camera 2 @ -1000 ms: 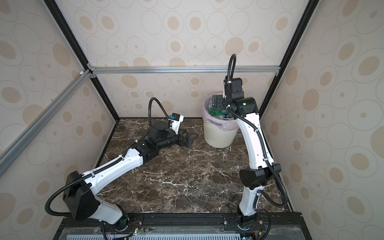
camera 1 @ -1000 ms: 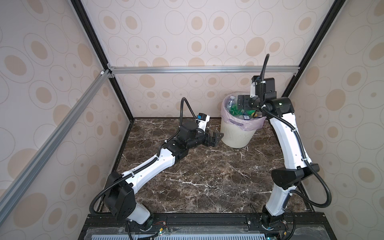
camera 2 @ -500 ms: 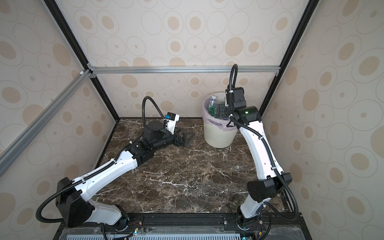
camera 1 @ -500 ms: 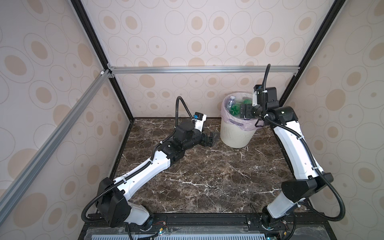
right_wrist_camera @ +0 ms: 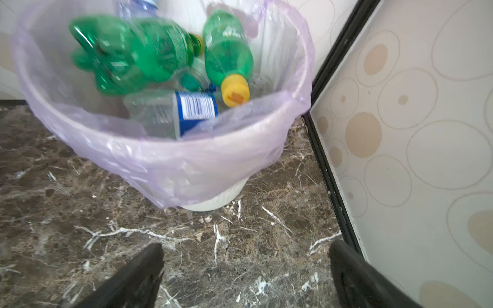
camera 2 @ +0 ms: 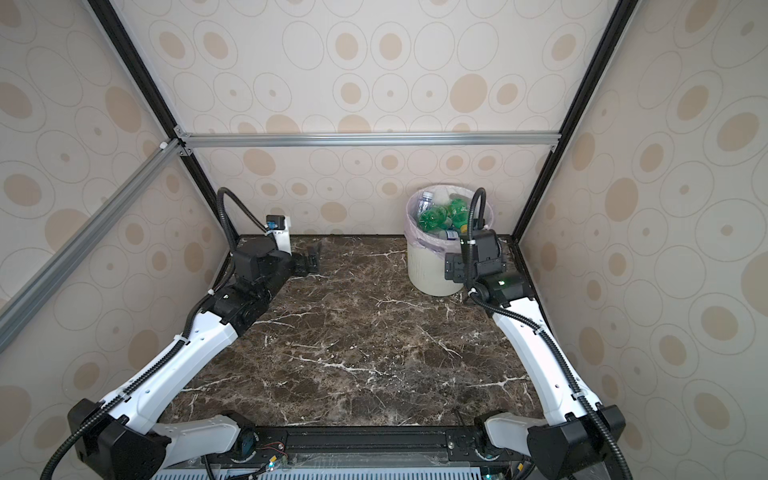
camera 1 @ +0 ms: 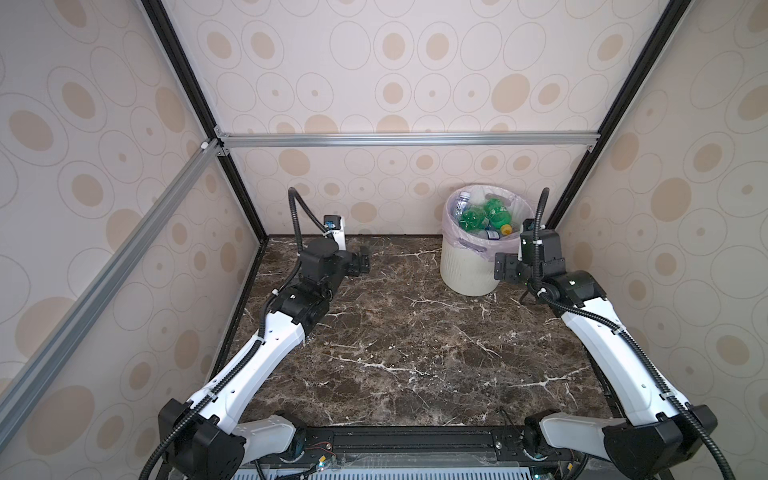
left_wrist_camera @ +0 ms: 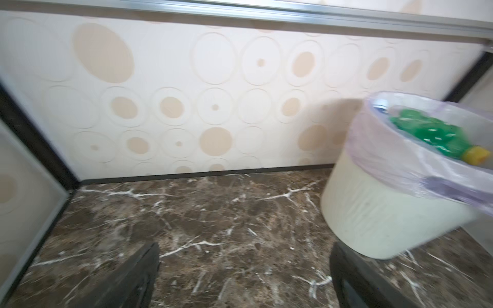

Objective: Throw the plastic bottles in the bin

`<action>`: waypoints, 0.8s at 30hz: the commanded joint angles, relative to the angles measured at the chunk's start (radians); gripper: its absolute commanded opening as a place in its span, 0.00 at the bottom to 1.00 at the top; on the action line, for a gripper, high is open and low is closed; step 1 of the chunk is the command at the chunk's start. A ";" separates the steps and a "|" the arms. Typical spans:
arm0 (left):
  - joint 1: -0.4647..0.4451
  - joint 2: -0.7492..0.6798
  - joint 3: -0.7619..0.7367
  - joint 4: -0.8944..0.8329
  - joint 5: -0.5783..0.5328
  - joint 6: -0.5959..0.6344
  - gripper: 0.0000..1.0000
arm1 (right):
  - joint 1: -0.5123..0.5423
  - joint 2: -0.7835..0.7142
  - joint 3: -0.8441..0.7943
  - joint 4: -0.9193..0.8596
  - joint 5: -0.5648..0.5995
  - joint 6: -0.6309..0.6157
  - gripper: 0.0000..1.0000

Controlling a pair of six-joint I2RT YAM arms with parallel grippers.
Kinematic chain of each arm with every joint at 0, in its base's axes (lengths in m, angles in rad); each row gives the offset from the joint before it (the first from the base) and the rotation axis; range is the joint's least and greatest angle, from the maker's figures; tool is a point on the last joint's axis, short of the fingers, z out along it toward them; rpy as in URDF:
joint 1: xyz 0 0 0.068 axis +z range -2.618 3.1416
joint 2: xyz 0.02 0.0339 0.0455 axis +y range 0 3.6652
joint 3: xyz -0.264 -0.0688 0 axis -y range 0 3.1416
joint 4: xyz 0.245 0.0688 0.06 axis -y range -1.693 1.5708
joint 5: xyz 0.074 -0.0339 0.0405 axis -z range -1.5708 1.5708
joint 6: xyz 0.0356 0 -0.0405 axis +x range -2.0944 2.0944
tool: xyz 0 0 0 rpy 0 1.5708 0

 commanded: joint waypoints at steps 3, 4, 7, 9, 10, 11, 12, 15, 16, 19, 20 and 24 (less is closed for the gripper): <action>0.063 -0.048 -0.203 0.187 -0.232 0.055 0.99 | 0.002 -0.035 -0.188 0.130 0.058 0.052 1.00; 0.069 -0.053 -0.242 0.222 -0.273 0.066 0.99 | 0.001 -0.041 -0.223 0.156 0.063 0.061 1.00; 0.104 -0.046 -0.342 0.312 -0.392 0.096 0.99 | 0.001 -0.047 -0.342 0.267 0.082 0.050 1.00; 0.143 -0.025 -0.386 0.343 -0.404 0.082 0.99 | 0.002 -0.039 -0.415 0.348 0.101 0.025 1.00; 0.156 -0.010 -0.403 0.350 -0.404 0.077 0.99 | 0.001 -0.033 -0.440 0.379 0.116 0.018 1.00; 0.168 0.011 -0.426 0.404 -0.403 0.078 0.99 | 0.001 -0.020 -0.468 0.417 0.135 0.008 1.00; 0.178 0.037 -0.451 0.438 -0.410 0.081 0.99 | 0.001 -0.007 -0.502 0.465 0.157 -0.013 1.00; 0.218 0.128 -0.484 0.476 -0.415 0.073 0.99 | 0.002 0.036 -0.586 0.619 0.200 -0.068 1.00; 0.229 0.150 -0.487 0.482 -0.415 0.071 0.99 | 0.001 0.047 -0.607 0.660 0.206 -0.078 1.00; 0.266 0.203 -0.528 0.562 -0.418 0.080 0.99 | 0.001 0.085 -0.673 0.798 0.231 -0.092 1.00; 0.284 0.213 -0.542 0.578 -0.411 0.070 0.99 | 0.001 0.100 -0.691 0.843 0.241 -0.091 1.00; 0.318 0.246 -0.627 0.754 -0.387 0.131 0.99 | 0.002 0.147 -0.741 0.993 0.227 -0.095 1.00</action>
